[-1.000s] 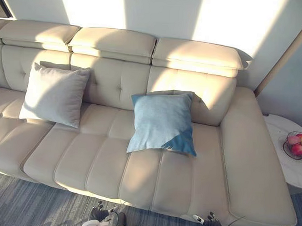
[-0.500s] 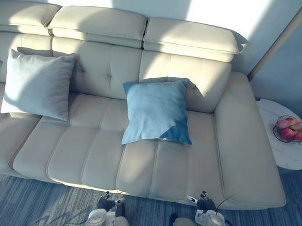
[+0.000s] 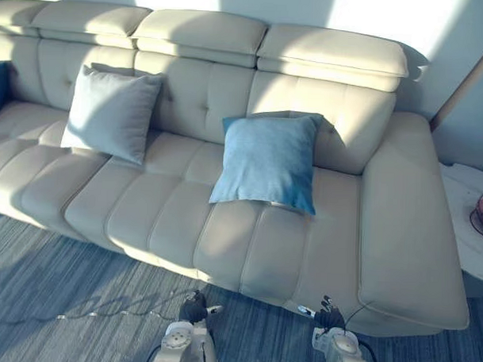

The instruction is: Pick up cushions and gather them together orderly.

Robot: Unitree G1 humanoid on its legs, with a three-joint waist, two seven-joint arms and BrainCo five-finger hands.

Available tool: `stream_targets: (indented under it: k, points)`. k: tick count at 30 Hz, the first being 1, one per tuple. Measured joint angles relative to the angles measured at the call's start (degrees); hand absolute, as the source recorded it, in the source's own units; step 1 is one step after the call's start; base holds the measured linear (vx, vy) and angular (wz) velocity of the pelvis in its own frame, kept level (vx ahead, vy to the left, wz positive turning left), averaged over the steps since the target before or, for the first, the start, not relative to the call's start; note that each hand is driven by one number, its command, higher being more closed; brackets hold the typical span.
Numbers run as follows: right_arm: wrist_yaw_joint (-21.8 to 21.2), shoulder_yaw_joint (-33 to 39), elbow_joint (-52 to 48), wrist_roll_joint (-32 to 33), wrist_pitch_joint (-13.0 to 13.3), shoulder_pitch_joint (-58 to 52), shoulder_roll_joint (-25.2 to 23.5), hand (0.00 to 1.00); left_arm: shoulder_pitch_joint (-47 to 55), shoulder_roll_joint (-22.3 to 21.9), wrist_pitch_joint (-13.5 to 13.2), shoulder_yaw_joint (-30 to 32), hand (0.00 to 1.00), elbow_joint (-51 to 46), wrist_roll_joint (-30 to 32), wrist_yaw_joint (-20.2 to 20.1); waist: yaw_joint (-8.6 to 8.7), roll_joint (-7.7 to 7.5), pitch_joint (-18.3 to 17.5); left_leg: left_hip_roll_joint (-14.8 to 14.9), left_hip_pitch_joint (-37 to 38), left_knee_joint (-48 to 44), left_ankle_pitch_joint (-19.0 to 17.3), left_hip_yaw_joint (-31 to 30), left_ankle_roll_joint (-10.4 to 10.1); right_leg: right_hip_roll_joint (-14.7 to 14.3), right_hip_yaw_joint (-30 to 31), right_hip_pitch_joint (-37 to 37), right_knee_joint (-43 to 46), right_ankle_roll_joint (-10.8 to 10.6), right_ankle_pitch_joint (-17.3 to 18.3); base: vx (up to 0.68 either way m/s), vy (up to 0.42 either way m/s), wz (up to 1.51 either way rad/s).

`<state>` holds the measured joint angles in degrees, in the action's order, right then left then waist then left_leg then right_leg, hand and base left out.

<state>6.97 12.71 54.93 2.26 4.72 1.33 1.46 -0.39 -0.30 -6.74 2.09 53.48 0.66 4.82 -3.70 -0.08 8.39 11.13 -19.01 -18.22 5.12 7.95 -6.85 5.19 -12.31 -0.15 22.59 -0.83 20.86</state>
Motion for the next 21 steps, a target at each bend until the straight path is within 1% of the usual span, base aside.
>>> stream_targets:
  k: [1, 2, 3, 4, 5, 6, 7, 8, 9, 10, 11, 13, 15, 16, 18, 21]
  points:
    - [0.02, 0.65, 0.01, 0.01, -0.02, -0.43, 0.04, 0.00, 0.09, -0.16, 0.03, 0.34, 0.00, 0.19, -0.01, -0.01, 0.51, 0.28, 0.07, -0.55, -0.01, -6.21, -5.39, -0.65, 0.20, 0.31, 0.33, -0.99, -0.33, 0.11, -1.41, -0.30, -0.004, -0.28]
    - [-0.02, 0.67, 0.04, 0.01, -0.16, -1.13, 0.05, 0.00, 0.10, -0.26, 0.04, 0.51, 0.00, 0.36, -0.03, -0.02, 0.55, 0.36, 0.06, -0.57, 0.11, -9.26, -8.07, -0.93, 0.25, 0.43, 0.38, -1.51, -0.49, 0.13, -2.12, -0.29, 0.066, -0.15]
    - [-0.07, 0.71, 0.06, 0.01, -0.54, -2.42, -0.14, 0.00, 0.09, -0.50, 0.03, 1.17, 0.00, 0.43, -0.09, 0.01, 0.53, 0.31, 0.05, -0.55, 0.52, -13.96, -11.74, -0.95, 0.46, 0.73, 0.31, -2.09, -0.77, -0.20, -3.00, -0.20, 0.087, -0.05]
    - [-0.09, 0.85, 0.11, 0.01, -0.89, -3.32, -0.30, 0.00, 0.12, -0.58, 0.04, 1.38, 0.00, 0.57, -0.21, -0.01, 0.56, 0.32, 0.05, -0.49, 1.38, -17.49, -14.20, -0.91, 0.28, 0.98, 0.22, -2.24, -0.92, -0.47, -3.60, -0.22, 0.140, 0.01]
    - [-0.16, 1.39, 0.12, 0.03, -1.01, -4.59, -0.60, 0.00, 0.71, -0.66, 0.05, 1.53, 0.00, 0.92, -0.24, -0.02, 0.71, 0.44, -0.03, -0.39, 3.42, -20.47, -17.84, -0.85, -0.11, 1.28, 0.15, -2.33, -1.25, -1.23, -4.30, -0.16, 0.188, 0.09]
    - [-0.27, 3.03, 0.16, 0.11, -1.01, -4.99, -0.70, 0.00, 1.09, -0.86, 0.08, 2.01, 0.00, 1.46, -0.28, -0.04, 1.13, 1.04, -0.39, -0.19, 5.66, -19.76, -20.87, -0.81, -0.01, 1.30, 0.04, -2.34, -1.97, -2.23, -5.03, -0.13, 0.223, 0.15]
    - [-0.25, 3.76, 0.26, 0.12, -1.03, -4.98, -0.64, 0.00, 1.19, -1.04, 0.18, 2.59, 0.00, 1.95, -0.29, -0.05, 1.61, 2.02, -1.01, -0.39, 6.90, -16.19, -22.72, -0.66, 0.21, 1.04, 0.03, -2.36, -2.35, -2.93, -5.55, -0.13, 0.301, 0.20]
    - [-0.42, 5.36, 1.17, 0.13, -1.07, -4.81, -0.97, 0.00, 1.70, -0.78, 0.45, 3.33, 0.00, 2.45, -0.61, -0.09, 2.02, 0.86, -1.59, -2.22, 8.46, -10.46, -23.49, -0.51, 2.14, 1.30, 0.68, -3.15, -3.45, -4.21, -6.26, -0.09, 0.255, 0.19]
    - [-0.94, 5.39, 2.63, 0.14, -1.24, -4.81, -1.96, 0.00, 1.71, 0.78, 0.72, 3.62, 0.00, 2.50, -0.89, 0.05, 2.15, -1.05, -2.55, -4.63, 9.27, -5.89, -20.62, 0.06, 2.92, 2.43, 1.79, -3.21, -5.87, -4.40, -7.59, -0.09, 0.218, 0.20]
    - [-1.24, 5.44, 3.34, 0.15, -1.26, -4.93, -2.27, 0.00, 1.95, 1.67, 0.91, 3.59, 0.00, 2.66, -0.88, 0.03, 2.25, -2.06, -3.20, -5.87, 9.64, -3.75, -19.19, -0.12, 3.44, 2.84, 2.35, -2.82, -8.08, -4.33, -8.76, -0.06, 0.156, 0.28]
    - [-1.35, 6.58, 5.02, 0.16, -1.29, -4.87, -2.33, 0.00, 2.29, 2.73, 0.93, 3.59, 0.00, 3.41, -0.92, 0.03, 2.34, -2.23, -3.42, -7.24, 10.14, -2.34, -18.20, -0.51, 4.37, 3.25, 3.33, -1.35, -11.25, -4.61, -10.85, -0.05, 0.137, 0.26]
    - [-1.37, 7.20, 5.32, 0.16, -1.29, -4.88, -2.35, 0.00, 2.76, 3.16, 0.94, 3.63, 0.00, 3.55, -0.91, 0.03, 2.34, -2.00, -3.61, -8.03, 10.43, -1.54, -17.69, -0.53, 4.96, 3.69, 3.55, -0.74, -12.64, -4.98, -11.90, -0.03, 0.120, 0.12]
    - [-1.38, 7.51, 6.04, 0.15, -1.28, -4.78, -1.88, 0.00, 3.59, 3.85, 0.98, 3.63, 0.00, 4.51, -0.88, -0.02, 2.37, -1.35, -4.12, -9.00, 11.30, 0.47, -16.59, -0.43, 5.47, 3.99, 4.14, 0.01, -14.47, -4.72, -13.39, -0.02, 0.077, -0.01]
    - [-1.38, 7.51, 6.50, 0.15, -1.26, -4.69, -1.67, 0.00, 3.81, 4.04, 1.05, 3.62, 0.00, 4.86, -0.87, -0.04, 2.40, -1.70, -4.55, -9.17, 11.48, 0.87, -16.35, -0.37, 5.59, 4.00, 4.34, 0.28, -15.15, -4.92, -13.63, -0.02, 0.035, -0.04]
    - [-1.37, 7.75, 7.03, 0.11, -1.27, -4.50, -1.37, 0.00, 4.21, 4.23, 1.06, 3.72, 0.00, 5.70, -0.90, -0.04, 2.38, -1.34, -4.84, -9.72, 12.28, 2.60, -15.37, -0.20, 5.47, 4.01, 4.77, 0.37, -16.05, -5.17, -14.03, -0.01, 0.005, -0.05]
    - [-1.37, 8.96, 7.26, 0.07, -1.30, -4.43, -1.25, 0.00, 4.39, 4.29, 1.05, 3.72, 0.00, 5.79, -0.79, -0.07, 2.37, -1.11, -4.96, -9.68, 13.91, 4.68, -14.31, -0.10, 5.20, 3.70, 5.01, 0.72, -16.29, -5.17, -14.03, 0.01, -0.034, -0.06]
